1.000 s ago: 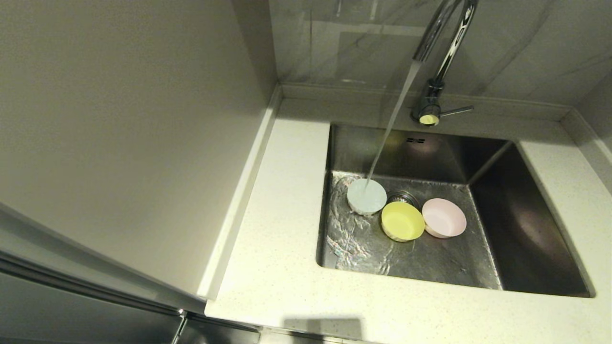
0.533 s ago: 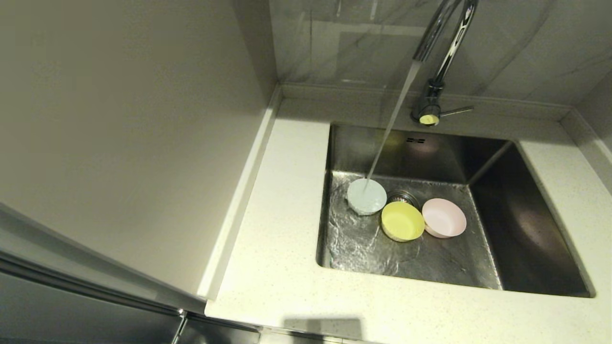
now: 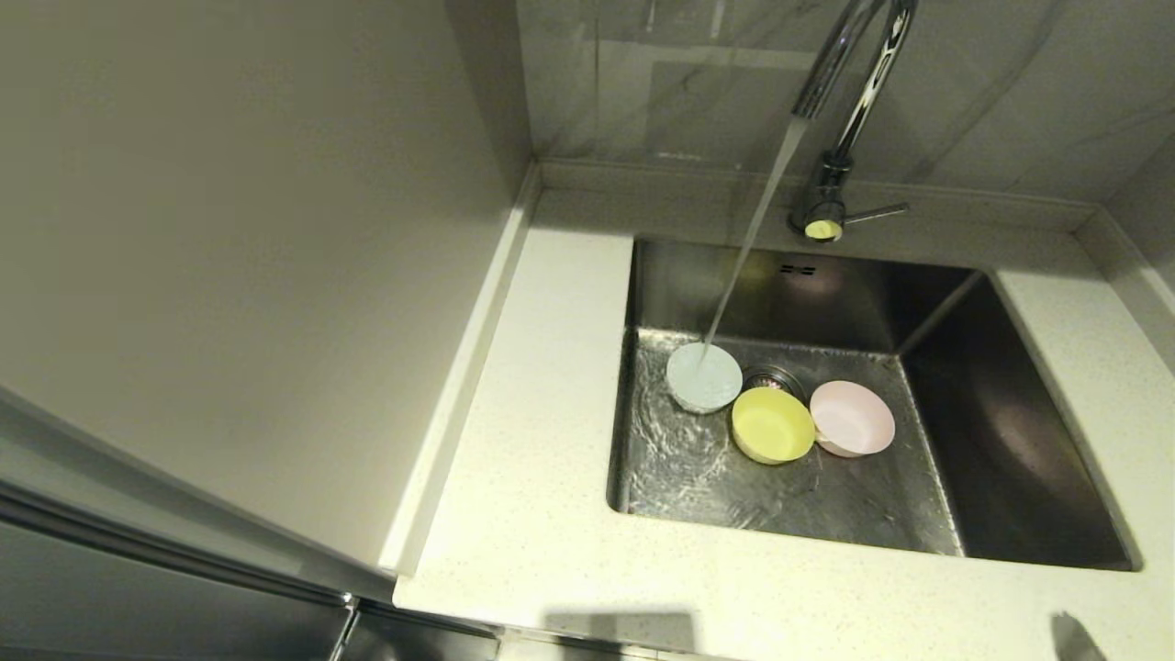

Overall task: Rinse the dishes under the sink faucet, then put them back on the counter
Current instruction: Turn off the faucet

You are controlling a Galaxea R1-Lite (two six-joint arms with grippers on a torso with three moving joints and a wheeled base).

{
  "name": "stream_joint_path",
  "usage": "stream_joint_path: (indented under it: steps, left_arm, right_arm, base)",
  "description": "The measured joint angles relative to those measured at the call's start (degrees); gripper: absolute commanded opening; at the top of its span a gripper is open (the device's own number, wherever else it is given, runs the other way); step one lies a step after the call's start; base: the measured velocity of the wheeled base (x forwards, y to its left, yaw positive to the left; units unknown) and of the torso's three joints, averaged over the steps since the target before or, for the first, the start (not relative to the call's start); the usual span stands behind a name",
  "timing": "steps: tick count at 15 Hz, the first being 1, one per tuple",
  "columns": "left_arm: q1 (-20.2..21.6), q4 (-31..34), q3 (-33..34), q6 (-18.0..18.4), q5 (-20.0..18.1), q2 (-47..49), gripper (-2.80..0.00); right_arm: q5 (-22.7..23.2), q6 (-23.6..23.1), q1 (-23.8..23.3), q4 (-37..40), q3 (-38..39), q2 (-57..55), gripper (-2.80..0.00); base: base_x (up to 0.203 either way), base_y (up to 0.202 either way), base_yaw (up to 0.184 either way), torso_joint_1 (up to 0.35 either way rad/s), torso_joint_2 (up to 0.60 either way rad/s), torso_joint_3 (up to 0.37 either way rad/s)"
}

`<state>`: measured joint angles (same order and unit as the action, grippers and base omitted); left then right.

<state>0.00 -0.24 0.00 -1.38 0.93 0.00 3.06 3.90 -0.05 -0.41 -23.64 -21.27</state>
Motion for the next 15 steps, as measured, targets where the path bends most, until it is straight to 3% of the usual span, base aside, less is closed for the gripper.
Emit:
stream_joint_path:
  steps: [4,9,11,15]
  left_arm:
    - [0.0,0.0,0.0,-0.02,0.01,0.0,-2.8]
    - [0.0,0.0,0.0,0.0,0.01,0.0,-2.8]
    - [0.0,0.0,0.0,0.0,0.0,0.0,-2.8]
    - [0.0,-0.01,0.0,0.0,0.01,0.0,-2.8]
  right_arm:
    - [-2.9,-1.74,-0.09,-6.94,-24.51,-31.34,-2.8]
    - [-5.43,-17.11,1.46,-12.32,-52.04,-63.5,-2.8]
    - [-8.2,-22.18,3.17,-13.17,-56.2,-70.73,-2.8]
    - [-10.22,-22.77,3.74,-13.36,-57.67,-77.3,-2.8]
  base:
    - [0.0,0.0,0.0,0.0,0.0,0.0]
    - [0.0,0.0,0.0,0.0,0.0,0.0]
    - [0.0,0.0,0.0,0.0,0.0,0.0]
    - [0.0,0.0,0.0,0.0,0.0,0.0]
